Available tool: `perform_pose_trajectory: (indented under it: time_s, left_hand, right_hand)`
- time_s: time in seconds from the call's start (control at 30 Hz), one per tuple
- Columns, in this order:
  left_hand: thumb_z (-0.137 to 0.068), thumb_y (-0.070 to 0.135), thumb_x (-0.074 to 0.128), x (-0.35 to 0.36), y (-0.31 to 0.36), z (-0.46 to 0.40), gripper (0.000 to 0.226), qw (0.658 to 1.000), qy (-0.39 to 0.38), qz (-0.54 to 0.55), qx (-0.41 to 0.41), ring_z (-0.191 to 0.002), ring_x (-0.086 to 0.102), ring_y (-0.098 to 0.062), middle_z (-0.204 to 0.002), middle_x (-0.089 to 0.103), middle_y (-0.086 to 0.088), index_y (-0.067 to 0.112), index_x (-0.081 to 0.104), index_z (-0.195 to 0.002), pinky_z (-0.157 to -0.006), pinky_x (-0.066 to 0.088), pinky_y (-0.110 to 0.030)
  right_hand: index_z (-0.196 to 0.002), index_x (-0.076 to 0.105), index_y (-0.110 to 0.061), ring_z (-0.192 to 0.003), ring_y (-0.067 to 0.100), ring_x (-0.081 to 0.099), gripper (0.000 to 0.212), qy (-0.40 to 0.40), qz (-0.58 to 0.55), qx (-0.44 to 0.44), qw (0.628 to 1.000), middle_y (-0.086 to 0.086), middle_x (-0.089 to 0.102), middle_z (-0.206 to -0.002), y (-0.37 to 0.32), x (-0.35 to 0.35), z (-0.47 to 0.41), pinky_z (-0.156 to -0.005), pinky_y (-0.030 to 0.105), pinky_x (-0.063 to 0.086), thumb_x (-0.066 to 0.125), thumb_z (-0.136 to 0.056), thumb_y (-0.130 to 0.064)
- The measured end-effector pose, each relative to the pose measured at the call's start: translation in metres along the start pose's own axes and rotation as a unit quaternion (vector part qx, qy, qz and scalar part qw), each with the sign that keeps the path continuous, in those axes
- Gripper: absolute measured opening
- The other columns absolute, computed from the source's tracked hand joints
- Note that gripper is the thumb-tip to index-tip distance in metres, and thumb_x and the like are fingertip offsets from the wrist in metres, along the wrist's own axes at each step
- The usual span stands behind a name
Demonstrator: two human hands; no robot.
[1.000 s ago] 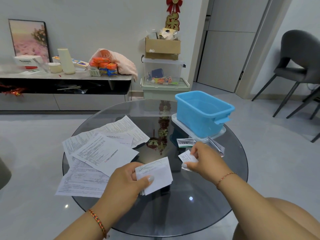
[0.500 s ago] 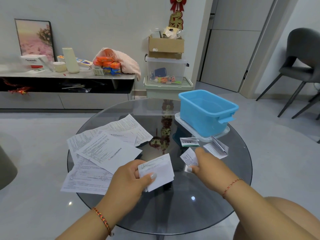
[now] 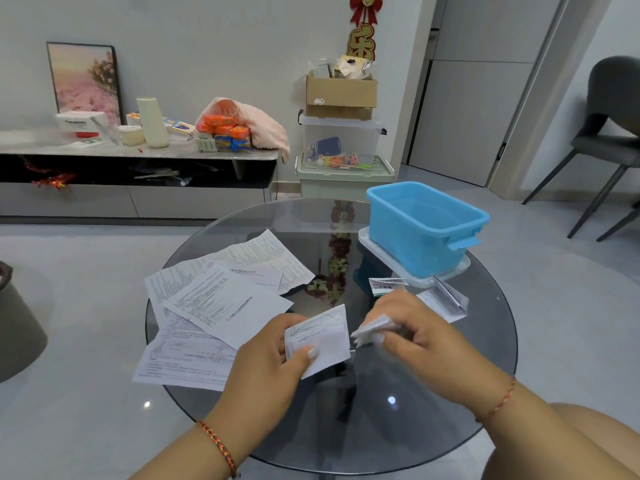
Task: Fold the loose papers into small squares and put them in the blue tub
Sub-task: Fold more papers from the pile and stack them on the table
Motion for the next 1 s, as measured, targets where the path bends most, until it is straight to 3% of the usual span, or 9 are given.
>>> perform_pose_trajectory:
  time_s: [0.1, 0.23, 0.3, 0.43, 0.57, 0.7, 0.87, 1.0]
  left_hand:
    - [-0.086, 0.032, 0.061, 0.002, 0.001, -0.001, 0.02, 0.999, -0.025, 0.014, 0.013, -0.095, 0.062, -0.001, -0.097, 0.064, 0.028, 0.044, 0.056, -0.102, -0.084, 0.051, -0.028]
    - [-0.084, 0.041, 0.05, -0.001, 0.006, -0.001, 0.025, 0.997, -0.059, 0.019, 0.046, -0.099, 0.06, -0.001, -0.103, 0.064, 0.024, 0.045, 0.053, -0.108, -0.087, 0.05, -0.029]
    - [-0.091, 0.041, 0.048, -0.001, 0.007, 0.0, 0.02, 0.996, -0.071, 0.001, 0.061, -0.098, 0.059, 0.0, -0.103, 0.062, 0.025, 0.044, 0.05, -0.111, -0.085, 0.05, -0.029]
    - [-0.096, 0.036, 0.048, -0.003, 0.009, 0.0, 0.021, 0.992, -0.091, -0.04, 0.079, -0.098, 0.056, 0.004, -0.104, 0.059, 0.029, 0.048, 0.044, -0.113, -0.083, 0.049, -0.022]
    - [-0.095, 0.038, 0.046, -0.002, 0.011, 0.002, 0.022, 0.99, -0.099, -0.059, 0.087, -0.098, 0.052, 0.01, -0.108, 0.057, 0.027, 0.046, 0.042, -0.115, -0.08, 0.045, -0.011]
    - [-0.095, 0.035, 0.048, 0.001, 0.012, 0.001, 0.028, 0.988, -0.089, -0.083, 0.097, -0.101, 0.049, 0.011, -0.112, 0.054, 0.025, 0.045, 0.037, -0.12, -0.08, 0.039, -0.004]
    - [-0.096, 0.032, 0.047, 0.005, 0.014, 0.003, 0.054, 0.988, -0.076, -0.103, 0.089, -0.1, 0.04, 0.009, -0.119, 0.036, 0.025, 0.037, 0.018, -0.141, -0.077, 0.026, 0.008]
    - [-0.098, 0.027, 0.043, 0.009, 0.016, 0.005, 0.063, 0.987, -0.096, -0.1, 0.086, -0.094, 0.04, 0.02, -0.121, 0.032, 0.024, 0.037, 0.001, -0.144, -0.077, 0.023, 0.01]
  right_hand:
    - [-0.091, 0.06, -0.038, -0.102, 0.002, 0.04, 0.016, -0.046, 0.095, -0.009, 0.994, -0.02, 0.04, -0.096, 0.005, 0.023, 0.002, -0.087, 0.014, 0.036, 0.058, -0.088, -0.022]
    - [-0.094, 0.047, -0.028, -0.099, 0.008, 0.032, 0.006, -0.002, 0.204, 0.024, 0.979, -0.013, 0.03, -0.097, 0.011, 0.036, -0.001, -0.086, 0.025, 0.042, 0.053, -0.091, -0.026]
    - [-0.095, 0.042, -0.026, -0.097, 0.007, 0.034, 0.016, 0.026, 0.19, 0.045, 0.98, -0.012, 0.031, -0.1, 0.008, 0.039, -0.002, -0.085, 0.022, 0.04, 0.057, -0.089, -0.028]
    - [-0.124, 0.033, -0.03, -0.112, 0.004, 0.037, 0.05, 0.038, 0.191, 0.071, 0.978, -0.014, 0.037, -0.118, 0.012, 0.044, -0.003, -0.099, 0.021, 0.027, 0.062, -0.084, -0.034]
    - [-0.126, 0.026, -0.038, -0.113, 0.002, 0.046, 0.06, 0.008, 0.059, 0.087, 0.994, -0.011, 0.044, -0.125, 0.009, 0.05, -0.005, -0.1, 0.026, 0.041, 0.065, -0.083, -0.023]
    - [-0.147, 0.007, -0.031, -0.121, 0.008, 0.045, 0.089, 0.04, 0.04, 0.11, 0.992, -0.005, 0.037, -0.14, 0.006, 0.06, -0.002, -0.101, 0.019, 0.038, 0.066, -0.082, -0.017]
    - [-0.144, -0.01, -0.033, -0.13, 0.009, 0.034, 0.092, 0.029, 0.096, 0.088, 0.991, -0.004, 0.022, -0.147, -0.002, 0.063, -0.002, -0.095, 0.008, 0.025, 0.061, -0.088, -0.018]
    - [-0.13, -0.023, -0.04, -0.134, 0.008, 0.026, 0.089, 0.015, 0.107, 0.083, 0.991, -0.005, 0.016, -0.148, -0.005, 0.066, -0.002, -0.096, 0.005, 0.017, 0.054, -0.091, -0.015]
Point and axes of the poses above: each hand's wrist, its own z-axis away from the middle knuckle, its own x-axis out of the palm, y = z × x, the point moved 1 cm from there along -z, towards the middle knuckle
